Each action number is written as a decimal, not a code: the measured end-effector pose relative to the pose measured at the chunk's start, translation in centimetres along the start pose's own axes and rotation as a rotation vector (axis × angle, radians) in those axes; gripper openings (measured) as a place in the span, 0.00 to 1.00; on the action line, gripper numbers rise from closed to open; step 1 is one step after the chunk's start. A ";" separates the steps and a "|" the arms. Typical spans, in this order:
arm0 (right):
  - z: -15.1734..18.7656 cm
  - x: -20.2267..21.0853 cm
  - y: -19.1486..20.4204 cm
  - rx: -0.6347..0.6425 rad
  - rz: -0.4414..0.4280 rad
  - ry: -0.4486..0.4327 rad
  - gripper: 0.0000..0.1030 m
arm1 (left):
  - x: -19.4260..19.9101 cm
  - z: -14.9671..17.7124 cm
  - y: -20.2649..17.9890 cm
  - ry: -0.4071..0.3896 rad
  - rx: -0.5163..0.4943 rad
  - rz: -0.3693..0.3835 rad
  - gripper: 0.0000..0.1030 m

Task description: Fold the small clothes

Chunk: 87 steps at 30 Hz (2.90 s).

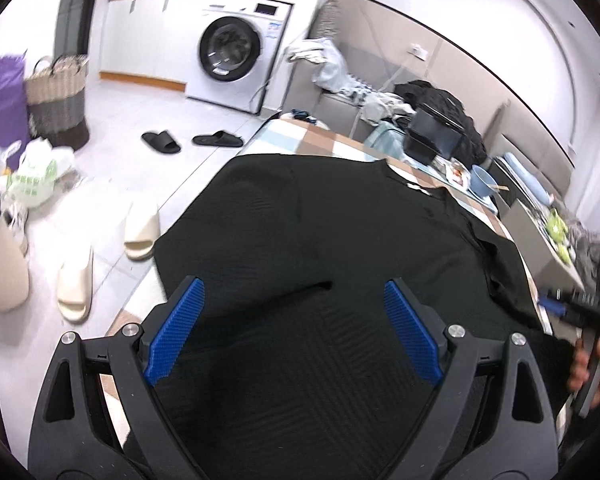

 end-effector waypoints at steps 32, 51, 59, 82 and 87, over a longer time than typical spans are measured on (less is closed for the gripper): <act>5.2 2.5 1.3 0.104 0.044 -0.085 0.56 | -3.2 -4.8 5.0 0.032 0.206 0.015 0.04; 5.4 2.9 0.6 0.077 0.045 -0.082 0.56 | -5.9 -5.5 -21.5 0.129 -0.294 0.358 0.06; 5.5 2.4 0.6 0.086 0.050 -0.076 0.58 | -5.4 -1.4 -20.5 0.199 -0.305 0.323 0.66; 5.7 2.7 -0.6 0.037 0.040 -0.070 0.59 | -12.7 -8.2 -5.3 0.212 -0.074 0.051 0.03; 5.6 3.0 -0.6 0.045 0.048 -0.071 0.59 | -10.9 -12.8 -12.5 0.119 -0.138 0.168 0.03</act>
Point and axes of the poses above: each gripper's, at about its wrist camera, not at the fingertips, and x roughly against the way its jaws point, y to its left, z to its underside, the point moved 9 cm from there along -x, roughly the way its jaws point, and after that the axes turned 1 degree about y, right-handed, at the moved point
